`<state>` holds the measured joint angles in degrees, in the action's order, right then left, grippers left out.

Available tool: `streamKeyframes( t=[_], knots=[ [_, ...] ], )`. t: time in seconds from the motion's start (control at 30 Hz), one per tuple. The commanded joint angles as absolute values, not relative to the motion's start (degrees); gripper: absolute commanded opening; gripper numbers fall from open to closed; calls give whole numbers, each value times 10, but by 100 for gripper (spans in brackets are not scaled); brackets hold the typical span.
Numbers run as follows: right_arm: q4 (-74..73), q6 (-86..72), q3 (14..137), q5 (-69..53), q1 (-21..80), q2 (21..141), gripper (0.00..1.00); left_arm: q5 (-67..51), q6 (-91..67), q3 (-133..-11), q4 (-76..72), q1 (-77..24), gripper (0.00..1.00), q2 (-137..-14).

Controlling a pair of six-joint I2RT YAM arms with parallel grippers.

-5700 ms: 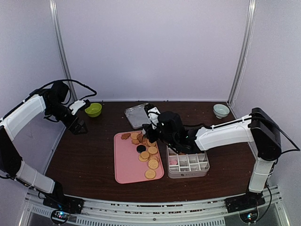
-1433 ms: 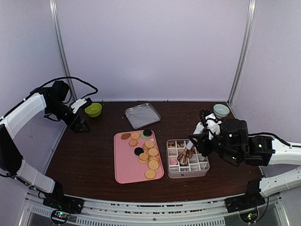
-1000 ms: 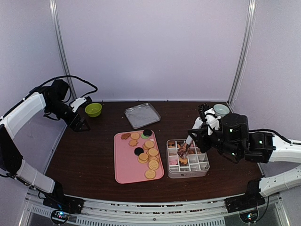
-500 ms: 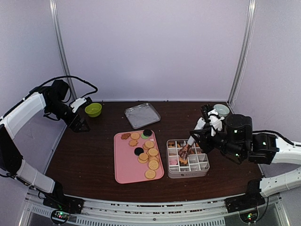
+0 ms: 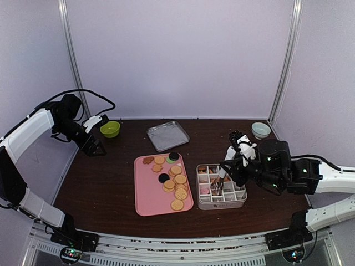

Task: Pack the cookies
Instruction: Adjust the fake cookies in the empty pocket of the box.

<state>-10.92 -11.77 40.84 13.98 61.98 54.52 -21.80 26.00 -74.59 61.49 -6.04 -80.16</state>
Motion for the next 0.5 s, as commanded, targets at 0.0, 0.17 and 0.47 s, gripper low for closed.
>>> streamKeyframes(
  t=[0.0, 0.17, 0.47],
  knots=[
    [-96, -101, 411, 163, 621, 550, 28, -229, 269, -760, 618, -55, 93, -803],
    [-95, -85, 422, 191, 621, 554, 27, -229, 269, -762, 618, -56, 93, -805],
    [-95, -72, 452, 189, 621, 545, 26, -229, 269, -763, 618, -56, 93, -808]
  ],
)
